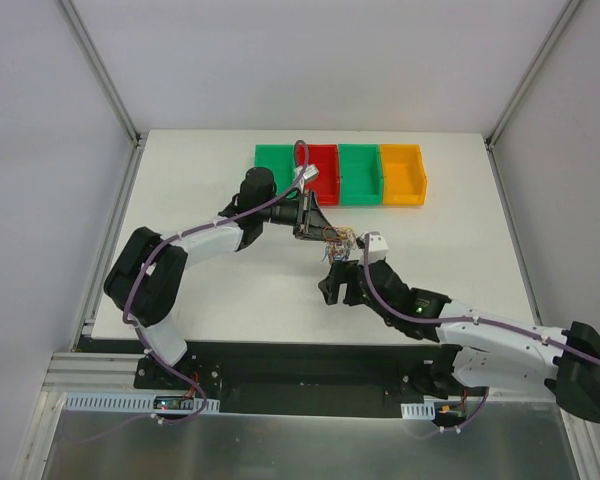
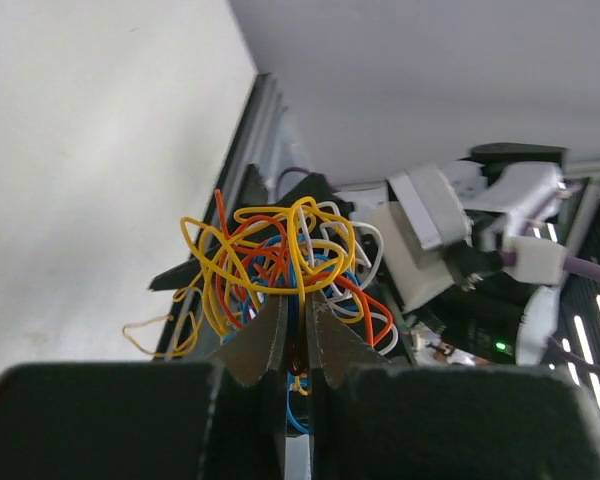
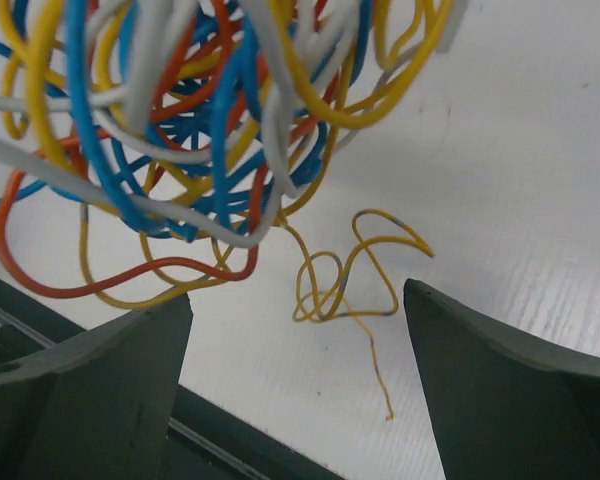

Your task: Untangle the cables

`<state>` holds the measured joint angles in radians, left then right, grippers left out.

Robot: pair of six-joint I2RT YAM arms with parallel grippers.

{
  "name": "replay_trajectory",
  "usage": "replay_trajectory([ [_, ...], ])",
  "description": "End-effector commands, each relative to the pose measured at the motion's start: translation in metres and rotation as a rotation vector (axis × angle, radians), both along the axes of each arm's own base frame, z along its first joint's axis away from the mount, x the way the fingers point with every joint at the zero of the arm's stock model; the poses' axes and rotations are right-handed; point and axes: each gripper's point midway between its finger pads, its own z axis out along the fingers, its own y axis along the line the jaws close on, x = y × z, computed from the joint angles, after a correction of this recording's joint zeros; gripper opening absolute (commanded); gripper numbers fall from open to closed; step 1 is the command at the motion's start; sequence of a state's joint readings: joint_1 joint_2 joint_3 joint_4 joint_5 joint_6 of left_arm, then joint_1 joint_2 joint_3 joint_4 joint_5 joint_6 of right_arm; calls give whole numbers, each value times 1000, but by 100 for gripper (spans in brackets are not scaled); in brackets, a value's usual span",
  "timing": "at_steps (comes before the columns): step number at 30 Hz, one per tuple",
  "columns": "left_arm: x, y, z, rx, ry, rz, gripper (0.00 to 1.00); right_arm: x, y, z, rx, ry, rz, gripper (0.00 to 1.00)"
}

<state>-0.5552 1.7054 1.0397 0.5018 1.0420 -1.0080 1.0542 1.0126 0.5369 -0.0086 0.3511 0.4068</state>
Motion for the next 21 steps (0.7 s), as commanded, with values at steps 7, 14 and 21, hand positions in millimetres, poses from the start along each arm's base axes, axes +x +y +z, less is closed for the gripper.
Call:
replay_trajectory([
  [7, -14, 3, 62, -244, -76, -114, 0, 20, -21, 35, 218, -209, -159, 83],
  [14, -14, 3, 61, -242, -70, -117, 0, 17, -16, 50, 277, -248, -116, 76],
  [21, -11, 1, 53, -230, -50, -114, 0, 17, -10, 58, 310, -279, -86, 61],
])
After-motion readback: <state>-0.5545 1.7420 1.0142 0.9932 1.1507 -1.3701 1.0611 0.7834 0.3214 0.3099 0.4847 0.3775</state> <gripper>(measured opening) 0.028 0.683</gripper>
